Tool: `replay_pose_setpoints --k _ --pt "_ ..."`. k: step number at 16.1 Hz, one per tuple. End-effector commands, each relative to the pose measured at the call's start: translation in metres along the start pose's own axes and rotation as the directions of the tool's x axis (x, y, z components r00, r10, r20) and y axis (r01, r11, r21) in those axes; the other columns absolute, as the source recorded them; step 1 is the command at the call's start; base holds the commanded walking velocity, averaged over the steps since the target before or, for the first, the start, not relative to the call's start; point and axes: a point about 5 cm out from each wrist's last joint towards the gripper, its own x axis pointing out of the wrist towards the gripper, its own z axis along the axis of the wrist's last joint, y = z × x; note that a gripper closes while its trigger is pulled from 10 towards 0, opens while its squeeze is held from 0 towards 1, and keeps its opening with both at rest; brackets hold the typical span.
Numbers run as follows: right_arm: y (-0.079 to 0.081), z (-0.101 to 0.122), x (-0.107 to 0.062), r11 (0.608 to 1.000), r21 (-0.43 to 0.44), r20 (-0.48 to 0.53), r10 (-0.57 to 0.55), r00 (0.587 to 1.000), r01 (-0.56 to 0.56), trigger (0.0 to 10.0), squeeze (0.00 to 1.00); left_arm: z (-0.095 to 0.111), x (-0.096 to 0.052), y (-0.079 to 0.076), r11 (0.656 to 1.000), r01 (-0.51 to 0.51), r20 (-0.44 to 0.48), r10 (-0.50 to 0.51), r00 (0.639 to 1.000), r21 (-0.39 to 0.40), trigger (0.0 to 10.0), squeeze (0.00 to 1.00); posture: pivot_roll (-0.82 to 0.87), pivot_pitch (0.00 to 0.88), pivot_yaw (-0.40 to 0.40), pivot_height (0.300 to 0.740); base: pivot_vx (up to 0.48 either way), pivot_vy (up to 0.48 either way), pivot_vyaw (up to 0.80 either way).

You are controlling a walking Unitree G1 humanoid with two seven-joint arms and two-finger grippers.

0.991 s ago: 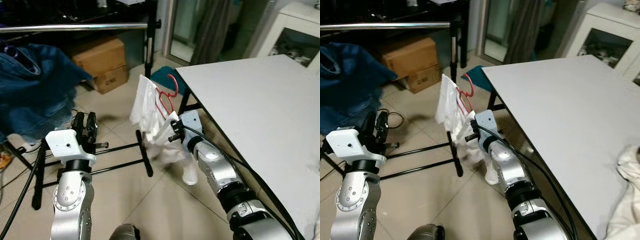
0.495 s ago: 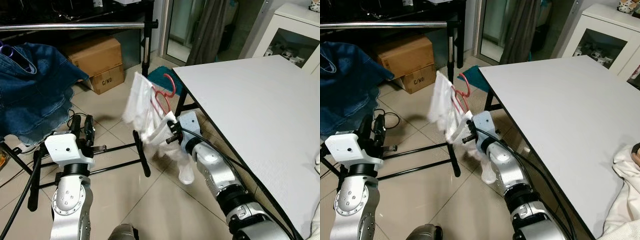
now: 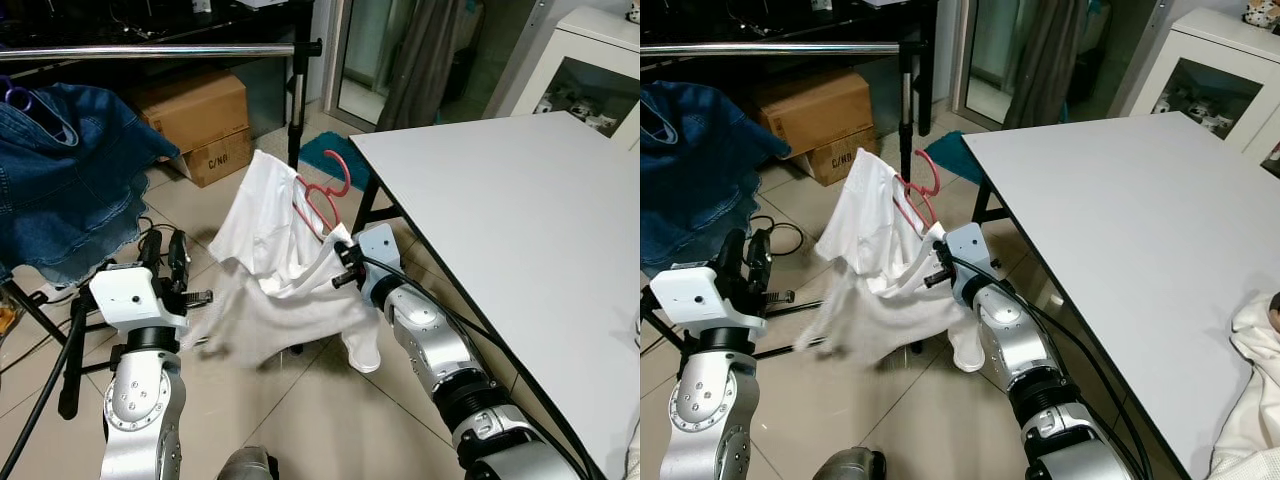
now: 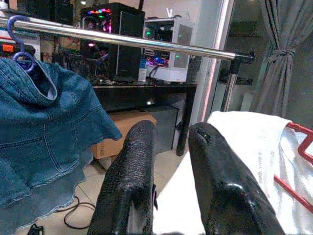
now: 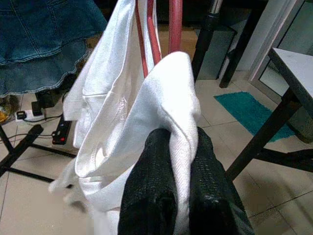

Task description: Hang hanger

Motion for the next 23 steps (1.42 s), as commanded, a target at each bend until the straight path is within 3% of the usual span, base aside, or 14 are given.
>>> replay_pose_setpoints --k 1,6,7,8,14,17,23 --pt "-0.003 0.009 0.001 1.000 -0.019 0.048 -0.002 0.999 0.003 10.0 0.00 -0.003 -0.001 -0.002 1.000 0.002 -0.008 -0.002 1.000 0.006 10.0 0.00 0.20 0.000 -0.053 0.740 0.000 0.000 0.00" --pt "-0.002 0.009 0.000 1.000 -0.020 0.051 0.001 0.999 0.000 10.0 0.00 -0.003 -0.001 -0.002 1.000 0.001 -0.009 -0.001 1.000 0.007 10.0 0.00 0.20 0.000 -0.053 0.740 0.000 0.000 0.00" --pt "-0.007 0.008 -0.011 0.998 -0.034 0.105 0.057 0.993 -0.054 10.0 0.00 -0.015 -0.004 -0.018 0.998 -0.002 -0.086 -0.004 0.996 -0.062 10.0 0.00 0.15 0.000 -0.065 0.740 0.000 0.000 0.00" --pt "-0.010 0.007 -0.016 0.997 -0.046 0.122 0.075 0.990 -0.070 10.0 0.00 -0.018 -0.005 -0.027 0.996 0.011 -0.104 -0.020 0.994 -0.091 10.0 0.00 0.15 0.004 -0.055 0.740 0.000 0.000 0.00" --pt "-0.016 0.005 -0.024 0.997 -0.050 0.126 0.058 0.990 -0.052 10.0 0.00 -0.019 -0.004 -0.035 0.996 0.069 -0.088 -0.074 0.993 -0.063 10.0 0.00 0.11 0.008 -0.037 0.740 0.000 0.000 0.00" --pt "-0.018 0.000 -0.031 0.997 -0.046 0.143 0.071 0.987 -0.065 10.0 0.00 -0.020 -0.008 -0.033 0.997 0.048 -0.095 -0.054 0.994 -0.065 10.0 0.00 0.09 0.026 -0.047 0.740 0.000 0.000 0.00" --pt "-0.018 0.000 -0.031 0.997 -0.046 0.143 0.071 0.987 -0.065 10.0 0.00 -0.020 -0.008 -0.033 0.997 0.048 -0.095 -0.054 0.994 -0.065 10.0 0.00 0.09 0.026 -0.047 0.740 0.000 0.000 0.00"
